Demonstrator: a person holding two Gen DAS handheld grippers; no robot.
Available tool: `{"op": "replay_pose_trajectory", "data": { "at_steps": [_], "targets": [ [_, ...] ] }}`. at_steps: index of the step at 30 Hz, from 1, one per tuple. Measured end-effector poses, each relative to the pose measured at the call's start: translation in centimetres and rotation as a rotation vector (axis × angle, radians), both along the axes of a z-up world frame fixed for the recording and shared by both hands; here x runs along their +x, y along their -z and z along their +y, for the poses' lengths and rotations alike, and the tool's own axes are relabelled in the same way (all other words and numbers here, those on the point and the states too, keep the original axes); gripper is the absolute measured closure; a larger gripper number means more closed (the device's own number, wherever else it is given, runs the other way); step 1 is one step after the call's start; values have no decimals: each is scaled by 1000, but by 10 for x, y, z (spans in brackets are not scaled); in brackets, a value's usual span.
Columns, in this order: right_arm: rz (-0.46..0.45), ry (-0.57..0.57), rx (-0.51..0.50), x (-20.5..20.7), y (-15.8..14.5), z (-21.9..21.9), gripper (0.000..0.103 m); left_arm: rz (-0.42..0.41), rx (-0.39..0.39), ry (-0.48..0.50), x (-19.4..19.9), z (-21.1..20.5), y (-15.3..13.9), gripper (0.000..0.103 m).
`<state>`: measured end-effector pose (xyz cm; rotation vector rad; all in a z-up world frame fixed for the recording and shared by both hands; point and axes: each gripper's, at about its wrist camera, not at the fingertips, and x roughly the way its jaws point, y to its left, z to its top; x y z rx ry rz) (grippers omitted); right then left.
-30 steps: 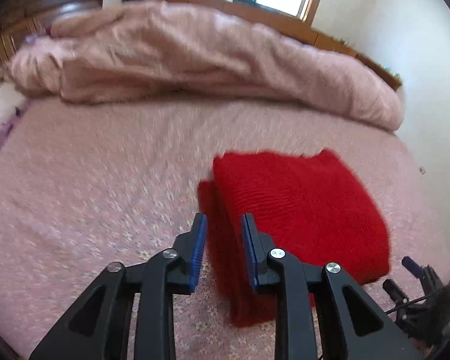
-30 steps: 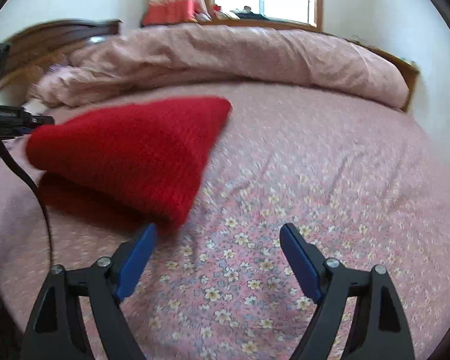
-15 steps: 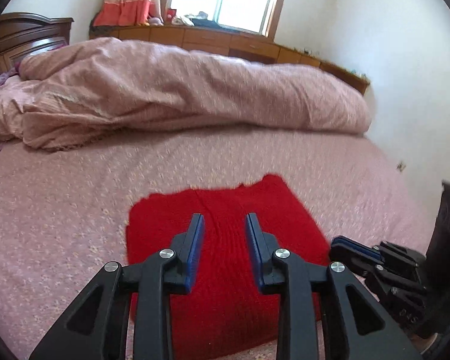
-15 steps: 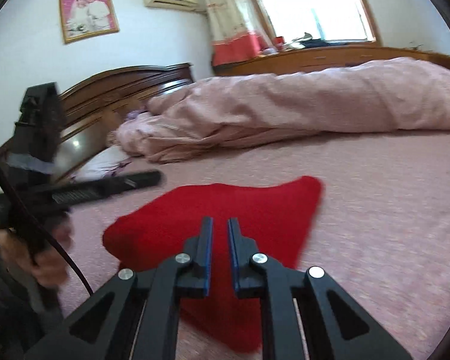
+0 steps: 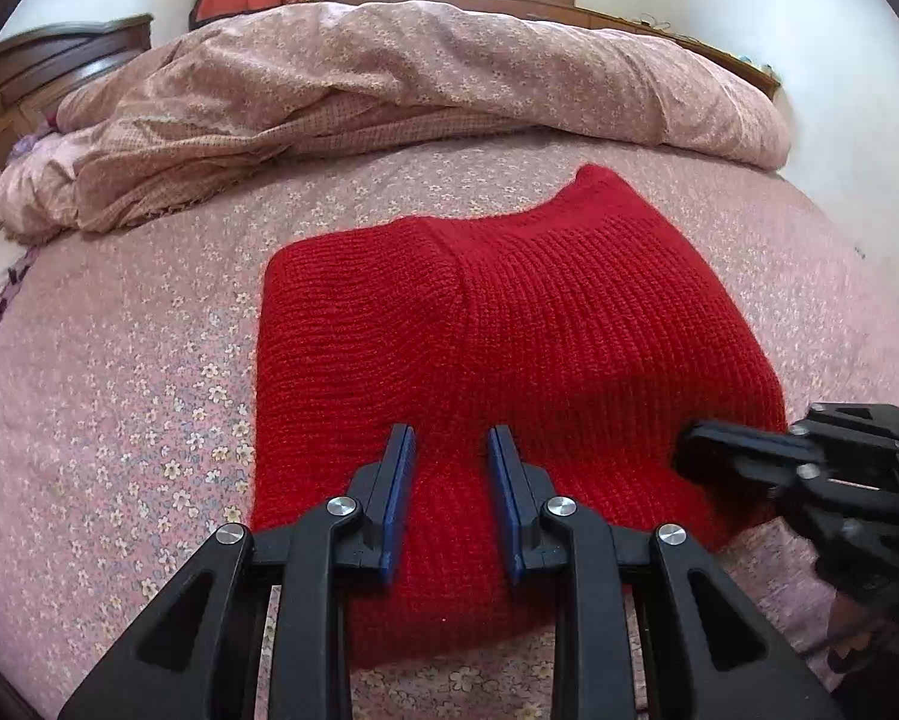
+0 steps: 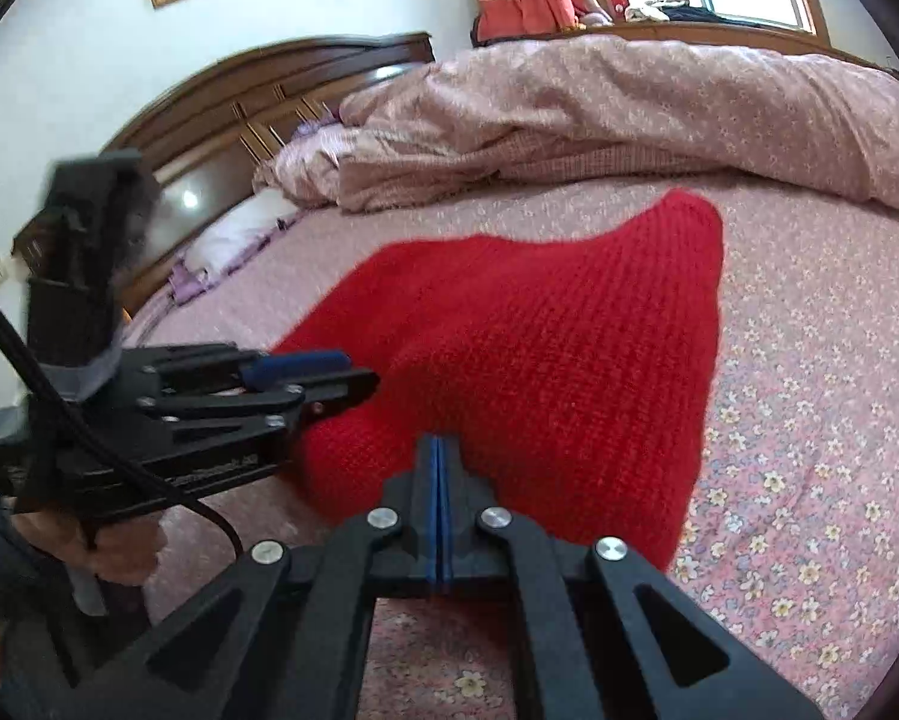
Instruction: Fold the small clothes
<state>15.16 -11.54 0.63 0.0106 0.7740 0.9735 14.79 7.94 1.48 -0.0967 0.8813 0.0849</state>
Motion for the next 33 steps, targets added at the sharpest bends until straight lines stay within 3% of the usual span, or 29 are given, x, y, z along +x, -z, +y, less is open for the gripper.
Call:
{"op": "replay_pose_trajectory", "data": {
  "at_steps": [4, 6, 9, 11, 16, 21, 24, 27, 29, 33],
  "targets": [
    [-74, 133, 29, 6, -12, -22, 103, -1, 19, 6, -3, -3, -1, 83],
    [-54, 167, 13, 18, -6, -23, 103, -5, 40, 11, -6, -7, 1, 83],
    [-38, 185, -92, 29, 20, -11, 103, -7, 41, 17, -7, -8, 4, 83],
    [-16, 204, -40, 34, 27, -16, 103, -10, 48, 11, -8, -10, 5, 83],
    [-32, 198, -17, 28, 11, -19, 103, -11, 17, -1, -9, -9, -5, 83],
    [-69, 129, 50, 11, -11, -15, 97, -97, -45, 11, -9, -3, -31, 83],
    [-97, 84, -43, 2, -5, 3, 97, -75, -42, -20, 1, 1, -27, 83],
    [-79, 70, -132, 1, 11, 13, 102, 14, -88, -45, 8, 9, -5, 83],
    [-54, 58, -135, 3, 12, 12, 103, 13, -102, -47, 5, 11, 3, 83],
    [-26, 51, -111, 3, 10, 6, 103, -6, -25, -20, -2, -1, -1, 83]
  ]
}}
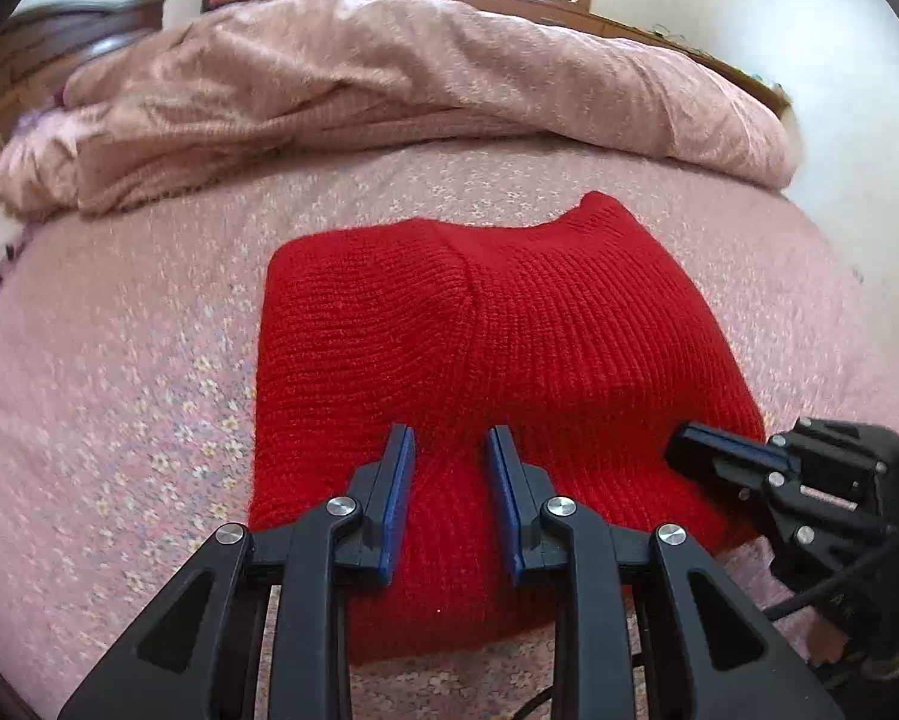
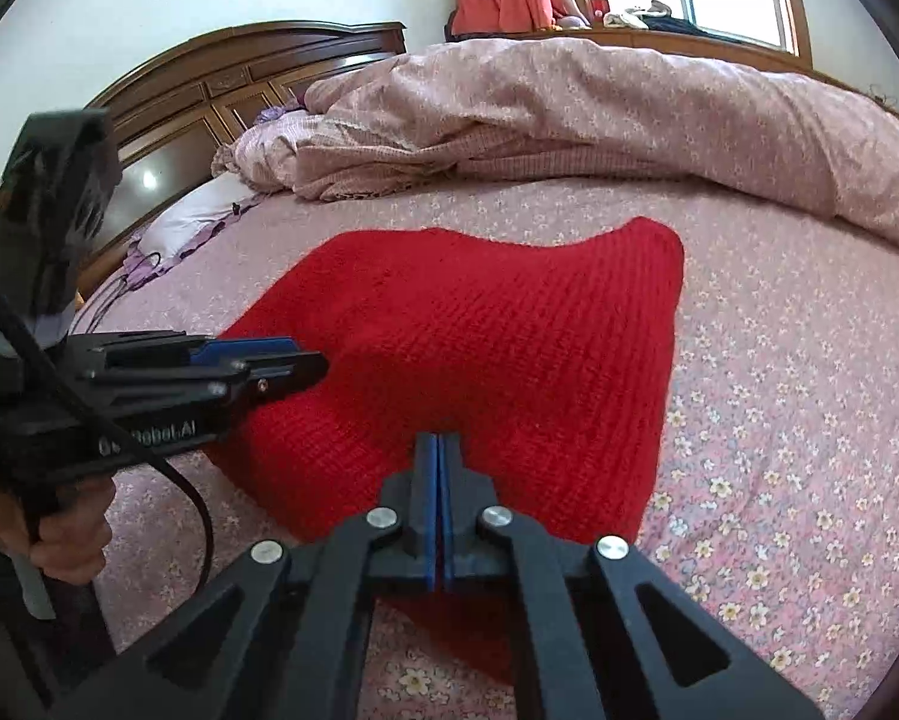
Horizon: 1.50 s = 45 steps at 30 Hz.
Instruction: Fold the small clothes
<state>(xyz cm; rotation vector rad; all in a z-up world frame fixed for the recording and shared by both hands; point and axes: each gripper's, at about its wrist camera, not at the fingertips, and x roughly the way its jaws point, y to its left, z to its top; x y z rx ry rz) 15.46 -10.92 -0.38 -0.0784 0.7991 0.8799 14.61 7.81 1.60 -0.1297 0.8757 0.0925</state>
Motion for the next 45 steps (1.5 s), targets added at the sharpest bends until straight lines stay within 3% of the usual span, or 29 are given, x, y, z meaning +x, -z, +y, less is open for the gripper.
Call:
{"op": "replay_pose_trajectory", "data": {
  "at_steps": [4, 6, 9, 11, 13, 15, 19, 24, 26, 28, 32, 33, 39, 45],
  "targets": [
    [33, 4, 75, 0, -2, -12, 103, -65, 2, 59, -11, -2, -16, 83],
    [81, 9, 148, 4, -6, -21, 97, -97, 12, 70, -13, 0, -26, 82],
    [158, 26, 280, 12, -11, -35, 71, -127, 7, 62, -10, 16, -38, 71],
    [145, 68, 327, 14, -16, -45, 46, -118, -28, 56, -6, 32, -39, 47],
    [115, 107, 315, 16, -19, -50, 38, -97, -74, 58, -1, 43, -35, 40],
    [123, 137, 279, 21, -18, -51, 37, -70, -108, 49, 5, 52, -26, 40],
    [140, 152, 240, 28, -10, -49, 37, 10, -73, -5, 12, 59, -1, 37],
    [181, 172, 185, 43, 9, -51, 35, 44, -86, -26, 12, 66, 15, 23],
    [194, 190, 177, 48, 15, -53, 18, 49, -127, -17, 12, 71, 19, 21],
    [247, 182, 210, 53, 22, -56, 17, 61, -208, -15, 12, 81, 25, 19],
    [406, 125, 302, 64, 40, -56, 17, 110, -499, -40, 15, 111, 51, 10],
    [438, 113, 315, 65, 45, -54, 16, 98, -528, -28, 15, 115, 53, 10],
    [499, 106, 379, 71, 58, -51, 15, 102, -601, 52, 15, 106, 53, 10],
    [485, 104, 385, 74, 59, -44, 12, 88, -584, 49, 29, 95, 53, 10]
  ]
}}
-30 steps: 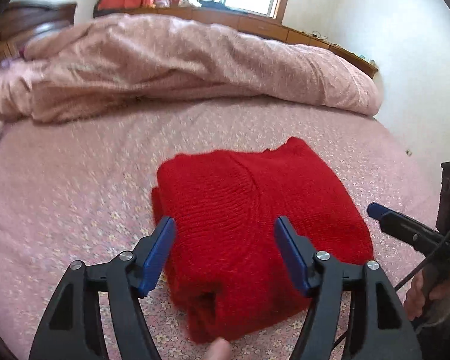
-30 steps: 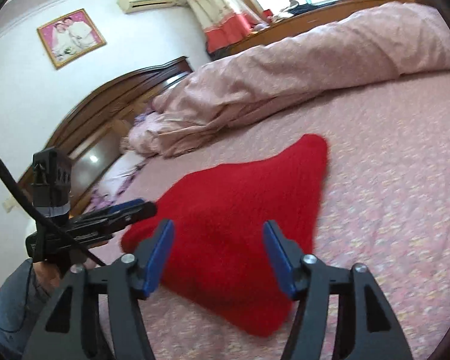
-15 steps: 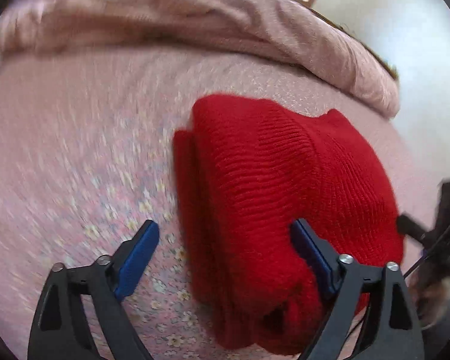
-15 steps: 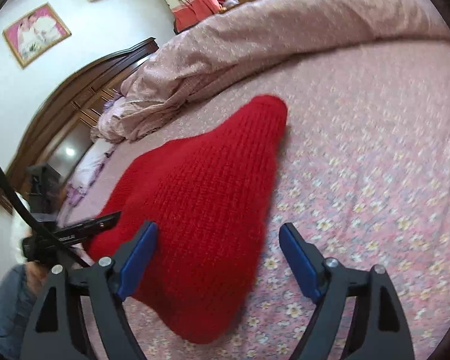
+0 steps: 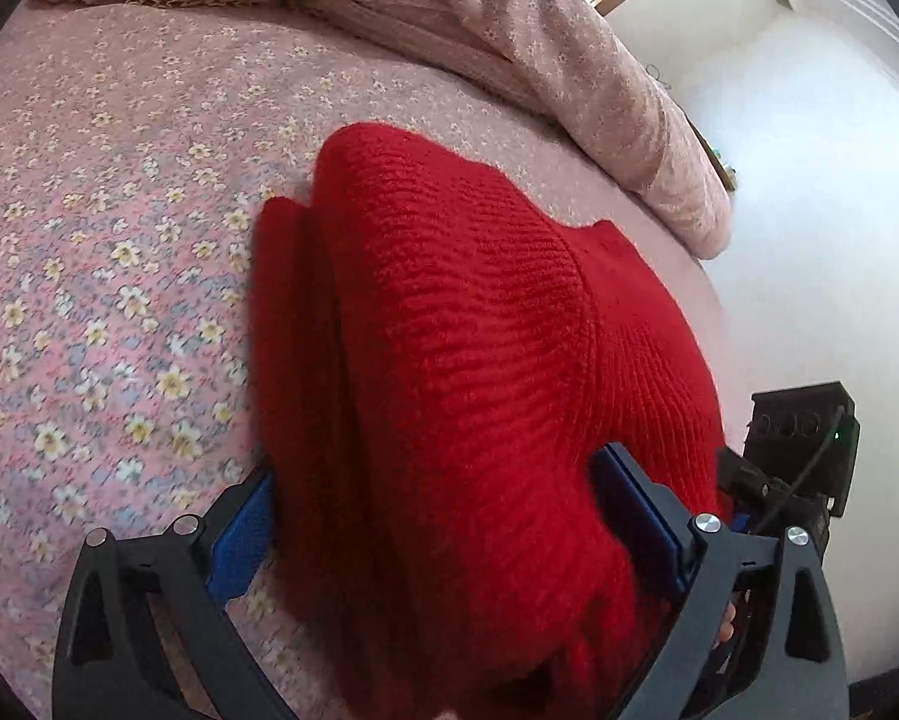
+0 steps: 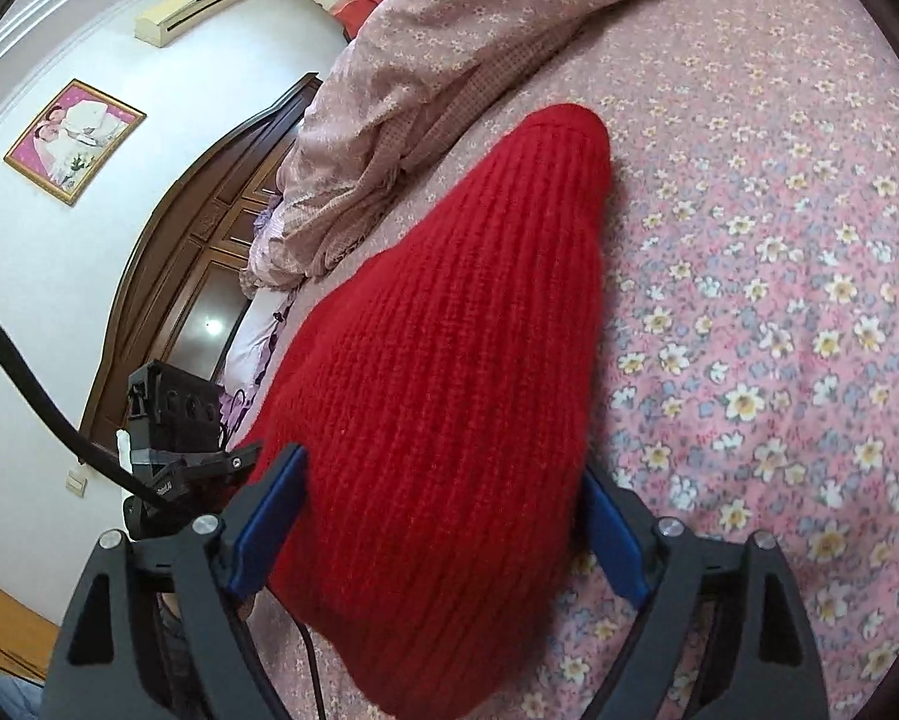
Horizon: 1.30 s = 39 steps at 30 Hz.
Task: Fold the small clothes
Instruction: 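Grasp the red bundle's sides with both grippers and fold it in half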
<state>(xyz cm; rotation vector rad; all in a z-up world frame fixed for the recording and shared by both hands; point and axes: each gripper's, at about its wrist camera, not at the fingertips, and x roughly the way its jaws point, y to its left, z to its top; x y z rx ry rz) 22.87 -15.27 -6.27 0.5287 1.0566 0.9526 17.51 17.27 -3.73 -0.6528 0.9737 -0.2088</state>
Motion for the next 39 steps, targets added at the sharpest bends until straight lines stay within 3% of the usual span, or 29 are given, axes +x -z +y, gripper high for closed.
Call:
{"op": "replay_pose_trajectory", "data": {
  "at_steps": [3, 5, 8, 10, 14, 20, 26, 33, 39],
  "targets": [
    [-16, -10, -14, 2, -1, 8, 10, -2, -3, -11, 4, 0, 0, 10],
    [-39, -21, -35, 2, -2, 14, 12, -8, -3, -16, 2, 0, -1, 18],
    [-57, -21, -31, 1, -4, 14, 22, -18, -46, -17, -3, 3, -1, 39],
    [-68, -24, -16, 0, -5, 13, 26, -30, -65, -10, -6, 6, -1, 48],
    [-125, -25, -44, -4, -16, 14, 31, -68, -26, -2, -14, 7, -9, 56],
    [-264, -22, -109, -17, -44, 14, 35, -152, 7, -2, -17, -3, -29, 61],
    [-335, 44, -85, -12, -71, -20, 36, -274, 96, 41, -4, -33, -65, 61],
    [-396, 158, -58, 19, -99, -84, 35, -389, 145, 105, 46, -91, -99, 61],
    [-419, 209, -58, 65, -97, -122, 35, -431, 178, 114, 99, -130, -90, 61]
  ]
}}
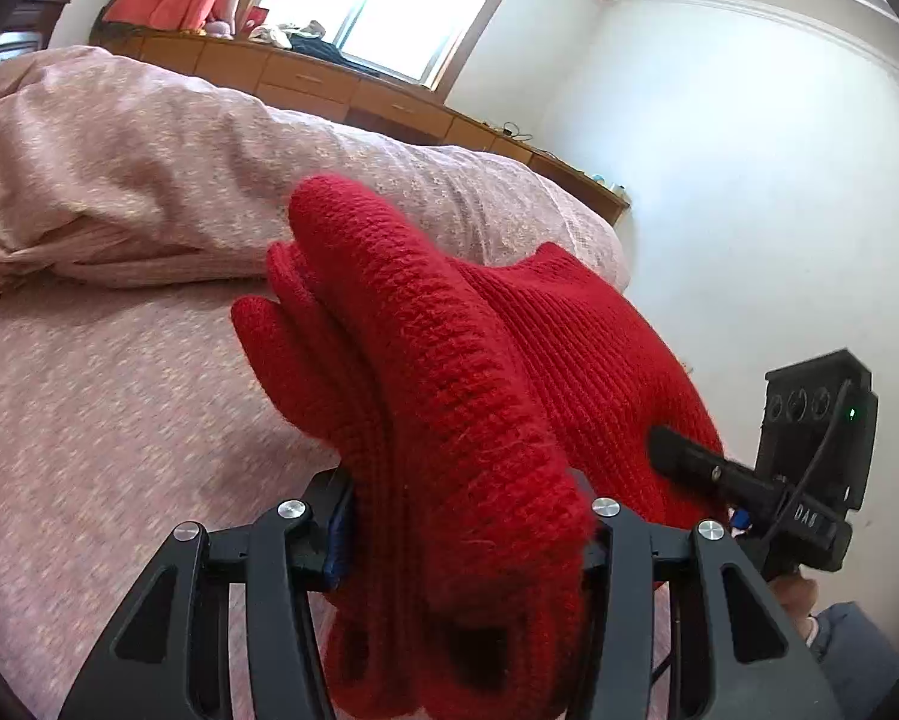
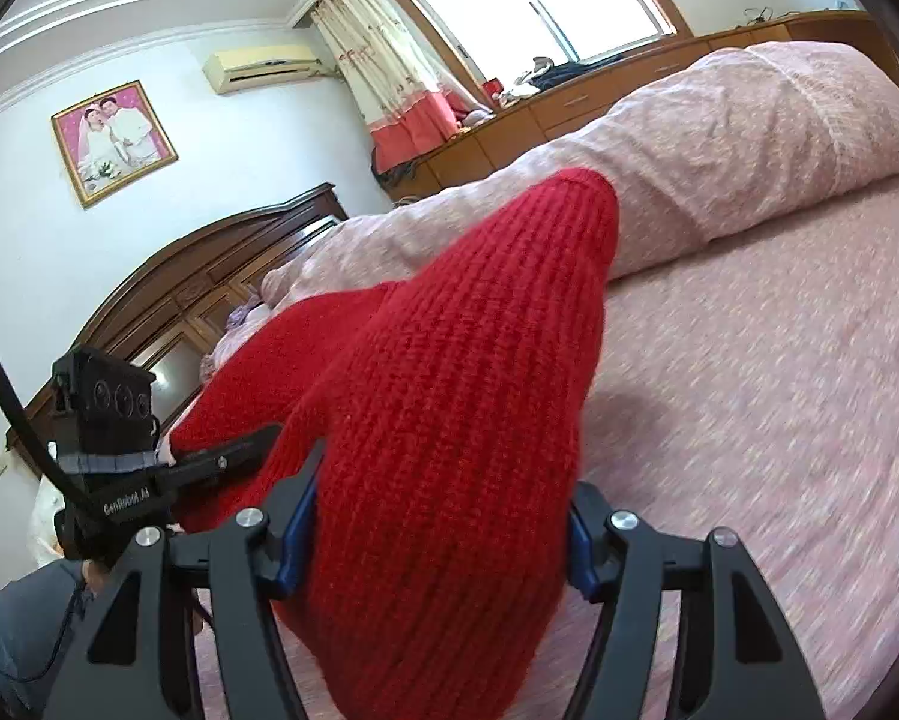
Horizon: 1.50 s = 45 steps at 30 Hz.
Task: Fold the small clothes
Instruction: 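Grasp the red bundle's sides with both grippers and fold it in half, then open both grippers and lift them away from the folded bundle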
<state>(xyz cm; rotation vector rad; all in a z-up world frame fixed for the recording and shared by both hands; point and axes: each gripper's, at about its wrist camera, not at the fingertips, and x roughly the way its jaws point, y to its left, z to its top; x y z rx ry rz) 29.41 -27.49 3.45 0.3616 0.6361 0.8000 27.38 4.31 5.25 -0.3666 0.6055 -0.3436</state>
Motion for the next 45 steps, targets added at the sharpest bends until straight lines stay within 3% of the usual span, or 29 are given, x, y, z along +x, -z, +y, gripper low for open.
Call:
{"op": "replay_pose_trajectory", "data": {
  "at_steps": [4, 9, 12, 20, 36, 39, 41, 45],
  "targets": [
    [20, 8, -40, 30, 16, 1, 35, 24, -28, -26, 22, 0, 26, 61],
    [114, 29, -123, 49, 53, 15, 35, 85, -33, -42, 46, 3, 66, 61],
    [162, 35, -67, 56, 71, 7, 30, 98, -55, -43, 47, 6, 85, 54],
    [162, 37, -68, 56, 77, 9, 25, 116, -97, -56, 43, 18, 92, 46],
    [186, 40, -52, 60, 84, 8, 17, 114, -29, -83, 38, 9, 85, 41],
    [199, 45, -56, 62, 85, 10, 12, 126, -31, -97, 42, 7, 85, 31],
    [206, 40, -57, 63, 85, 10, 9, 152, -55, -121, 43, 15, 91, 17],
    [186, 82, -98, 56, 78, 12, 2, 190, -131, -121, 46, 24, 96, 15]
  ]
}}
